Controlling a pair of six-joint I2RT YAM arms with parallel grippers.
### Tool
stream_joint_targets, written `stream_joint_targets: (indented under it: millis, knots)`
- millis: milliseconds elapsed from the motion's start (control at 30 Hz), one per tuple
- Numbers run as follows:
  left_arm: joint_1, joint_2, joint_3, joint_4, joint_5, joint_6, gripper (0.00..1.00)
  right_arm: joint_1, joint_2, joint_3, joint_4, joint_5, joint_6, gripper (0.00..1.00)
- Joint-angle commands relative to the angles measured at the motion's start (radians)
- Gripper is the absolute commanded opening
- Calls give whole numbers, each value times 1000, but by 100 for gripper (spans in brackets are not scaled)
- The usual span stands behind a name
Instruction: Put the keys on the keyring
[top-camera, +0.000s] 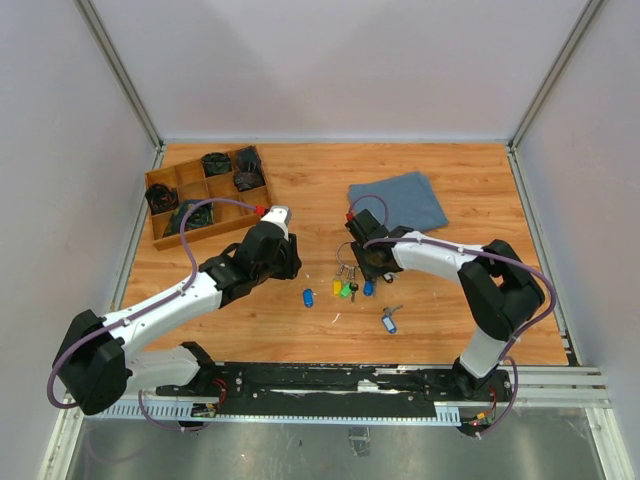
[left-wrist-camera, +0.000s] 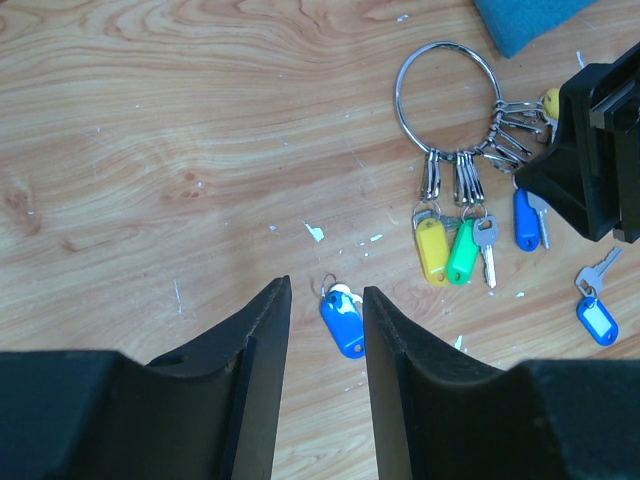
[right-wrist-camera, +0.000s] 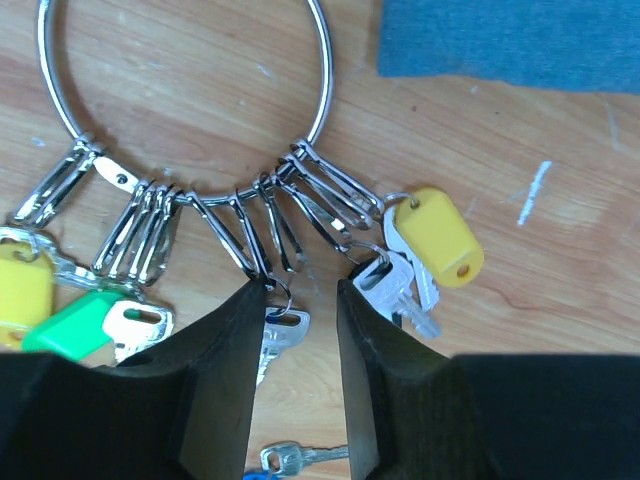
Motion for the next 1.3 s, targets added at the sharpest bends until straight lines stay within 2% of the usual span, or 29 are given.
stream_joint_targets:
  millis: [0,167,300,467,600,833,1267]
  knots:
    - [4,2,8,7,-3,-1,40,-18,-34,18,-75,95,-56,36]
    - [4,4,6,9,-1,-3,41,-18,-100,-3,-6,-45,-130,43]
    - [4,6,6,10,0,-3,40,-18,-159,-15,26,-106,-125,44]
    - [4,5,1,12,2,-7,40,-20,-149,2,11,-128,-113,31]
    - [4,7,2,12,4,-7,41,-21,-114,8,16,-173,-100,31]
    - [4,8,8,6,3,-4,40,-30,-51,26,21,-192,-98,34]
    - [4,16,11,4,4,-4,40,-33,-22,30,12,-148,-107,32]
